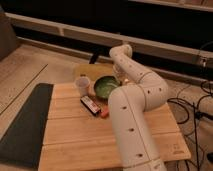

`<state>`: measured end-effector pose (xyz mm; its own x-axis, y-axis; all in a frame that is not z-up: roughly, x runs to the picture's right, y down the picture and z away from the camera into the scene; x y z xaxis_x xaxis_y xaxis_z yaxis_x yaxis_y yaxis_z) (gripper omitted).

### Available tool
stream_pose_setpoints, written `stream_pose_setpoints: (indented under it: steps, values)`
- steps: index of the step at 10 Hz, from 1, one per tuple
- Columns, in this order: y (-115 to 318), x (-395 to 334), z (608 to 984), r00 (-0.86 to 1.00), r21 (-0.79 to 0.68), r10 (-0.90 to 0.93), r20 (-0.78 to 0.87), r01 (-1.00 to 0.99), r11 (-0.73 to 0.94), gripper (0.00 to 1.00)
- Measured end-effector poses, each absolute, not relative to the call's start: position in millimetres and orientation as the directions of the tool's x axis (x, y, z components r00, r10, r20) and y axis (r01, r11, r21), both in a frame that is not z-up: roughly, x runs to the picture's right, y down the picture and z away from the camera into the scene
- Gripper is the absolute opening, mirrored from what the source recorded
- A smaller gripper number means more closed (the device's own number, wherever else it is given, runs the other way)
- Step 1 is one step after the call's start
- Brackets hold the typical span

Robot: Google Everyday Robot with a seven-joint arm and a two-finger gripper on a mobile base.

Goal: Drag the ceramic bowl in a circle

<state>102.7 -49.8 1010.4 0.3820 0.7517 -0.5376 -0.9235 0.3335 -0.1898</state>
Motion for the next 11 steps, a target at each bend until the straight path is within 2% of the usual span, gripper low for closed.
stream_pose_setpoints:
  steps: [2,4,9,11]
  values:
    - [-50,70,1008,0.429,-0.266,0.743,-0.513,-0.903,0.338,0.0]
    - [-48,66,1000,0.447,-0.288,0.734,-0.511,-0.894,0.343,0.0]
    - [-40,150,983,0.342,-0.151,0.734,-0.587,-0.937,0.315,0.0]
    - [-47,168,987,0.295,-0.119,0.759,-0.58,-0.953,0.28,0.0]
